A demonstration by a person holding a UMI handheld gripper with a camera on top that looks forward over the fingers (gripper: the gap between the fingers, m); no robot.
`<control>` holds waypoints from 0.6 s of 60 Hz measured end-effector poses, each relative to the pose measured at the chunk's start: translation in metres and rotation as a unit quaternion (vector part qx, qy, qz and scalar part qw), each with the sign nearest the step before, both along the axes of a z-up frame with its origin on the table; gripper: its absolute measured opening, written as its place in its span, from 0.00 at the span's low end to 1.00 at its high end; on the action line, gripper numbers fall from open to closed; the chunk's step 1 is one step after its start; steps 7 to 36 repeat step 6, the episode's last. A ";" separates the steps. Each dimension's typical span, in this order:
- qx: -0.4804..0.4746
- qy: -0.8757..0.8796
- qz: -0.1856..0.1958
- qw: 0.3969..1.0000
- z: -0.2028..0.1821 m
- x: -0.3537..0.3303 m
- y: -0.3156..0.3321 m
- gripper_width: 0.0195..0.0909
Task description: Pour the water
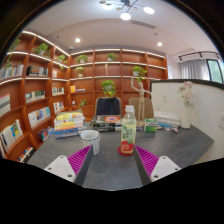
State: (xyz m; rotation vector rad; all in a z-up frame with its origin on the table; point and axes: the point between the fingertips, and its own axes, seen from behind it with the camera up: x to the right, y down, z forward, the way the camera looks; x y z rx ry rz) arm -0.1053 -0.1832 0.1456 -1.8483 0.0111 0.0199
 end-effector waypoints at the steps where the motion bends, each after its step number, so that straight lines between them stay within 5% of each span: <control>1: 0.000 -0.003 -0.001 1.000 0.000 0.001 -0.001 0.85; 36: 0.000 -0.010 -0.004 1.000 0.001 0.002 -0.004 0.85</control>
